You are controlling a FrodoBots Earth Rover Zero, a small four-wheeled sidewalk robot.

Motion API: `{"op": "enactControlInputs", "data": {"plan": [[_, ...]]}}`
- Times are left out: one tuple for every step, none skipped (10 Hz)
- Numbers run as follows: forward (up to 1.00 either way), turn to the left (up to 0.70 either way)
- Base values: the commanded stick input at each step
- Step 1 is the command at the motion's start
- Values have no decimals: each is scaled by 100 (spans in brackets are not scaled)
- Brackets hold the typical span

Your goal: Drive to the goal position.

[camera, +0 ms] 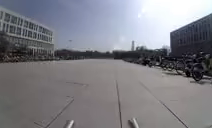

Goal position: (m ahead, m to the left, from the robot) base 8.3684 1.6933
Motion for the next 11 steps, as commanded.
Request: {"op": "enactControlInputs", "data": {"plan": [[100,0],[100,0],[100,0],[100,0],[100,0],[100,0],[100,0],[100,0],[100,0],[100,0],[100,0]]}}
